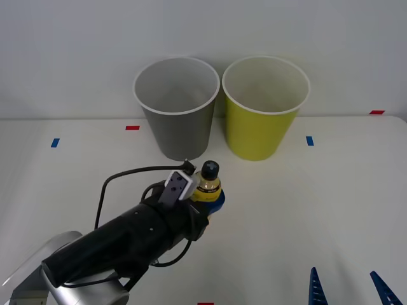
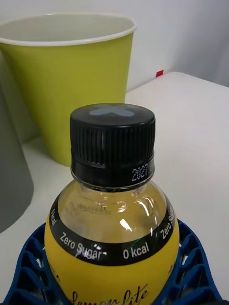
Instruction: Put cans in the gray bin and PET bottles in the light green bin.
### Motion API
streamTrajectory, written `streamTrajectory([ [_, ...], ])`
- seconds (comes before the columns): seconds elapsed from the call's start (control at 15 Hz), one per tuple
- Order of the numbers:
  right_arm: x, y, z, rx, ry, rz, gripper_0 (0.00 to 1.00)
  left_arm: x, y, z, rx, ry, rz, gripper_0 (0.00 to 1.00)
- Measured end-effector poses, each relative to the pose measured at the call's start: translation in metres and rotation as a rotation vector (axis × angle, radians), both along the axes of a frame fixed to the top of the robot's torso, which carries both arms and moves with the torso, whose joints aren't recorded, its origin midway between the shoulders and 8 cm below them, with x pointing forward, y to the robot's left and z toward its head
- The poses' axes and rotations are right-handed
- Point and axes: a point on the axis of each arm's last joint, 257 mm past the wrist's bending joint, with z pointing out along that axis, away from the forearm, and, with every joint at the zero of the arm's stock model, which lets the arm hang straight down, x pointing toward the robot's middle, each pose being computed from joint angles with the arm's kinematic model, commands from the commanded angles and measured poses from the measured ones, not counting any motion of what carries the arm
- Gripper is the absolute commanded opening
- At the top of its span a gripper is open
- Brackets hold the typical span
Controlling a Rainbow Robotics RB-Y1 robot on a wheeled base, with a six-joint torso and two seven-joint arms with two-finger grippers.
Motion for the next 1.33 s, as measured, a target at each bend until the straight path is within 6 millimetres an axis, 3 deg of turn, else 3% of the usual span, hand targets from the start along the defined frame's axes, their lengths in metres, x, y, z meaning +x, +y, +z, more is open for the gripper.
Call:
streamTrajectory([
  [0.53,0.000,0.000,0.000,0.000,0.000,0.000,1.00,-0.012,0.052,0.074,0.206,0.038,0.058,0.00],
  [0.87,0.000,0.000,0.000,0.000,0.000,0.000,1.00,0.004,0.083,0.115,0.282,0.053,0.118,0.00],
  [1.33,0.000,0.000,0.000,0.000,0.000,0.000,1.00,0.030,0.067,0.226,0.140,-0.099,0.111,0.00],
])
